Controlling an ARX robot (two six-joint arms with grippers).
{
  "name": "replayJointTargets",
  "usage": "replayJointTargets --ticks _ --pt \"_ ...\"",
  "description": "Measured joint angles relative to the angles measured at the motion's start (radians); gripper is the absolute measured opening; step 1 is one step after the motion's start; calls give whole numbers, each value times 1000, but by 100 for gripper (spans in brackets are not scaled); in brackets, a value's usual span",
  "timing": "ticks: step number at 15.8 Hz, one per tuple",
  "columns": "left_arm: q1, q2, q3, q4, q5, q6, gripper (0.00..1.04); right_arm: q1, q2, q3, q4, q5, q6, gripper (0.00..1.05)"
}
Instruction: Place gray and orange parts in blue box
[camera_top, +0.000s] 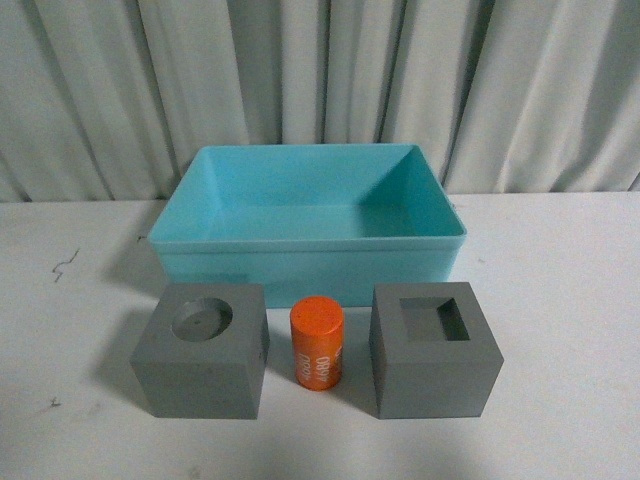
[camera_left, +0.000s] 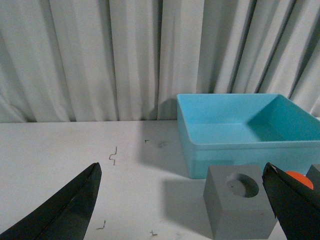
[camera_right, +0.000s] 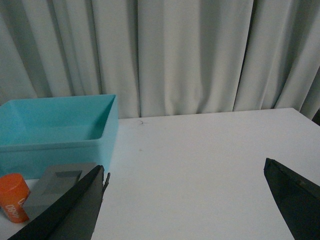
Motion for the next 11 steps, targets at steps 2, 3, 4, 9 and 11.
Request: replayJointTargets --ticks 2,3,4,9,11 --pt "0 0 0 0 0 0 98 0 0 0 0 0 0 98" --pt "0 0 0 0 0 0 98 0 0 0 0 0 0 98" --pt "0 0 0 0 0 0 98 0 0 0 0 0 0 98" --pt "0 0 0 0 0 0 98 0 0 0 0 0 0 98" --pt "0 0 0 0 0 0 98 0 0 0 0 0 0 98"
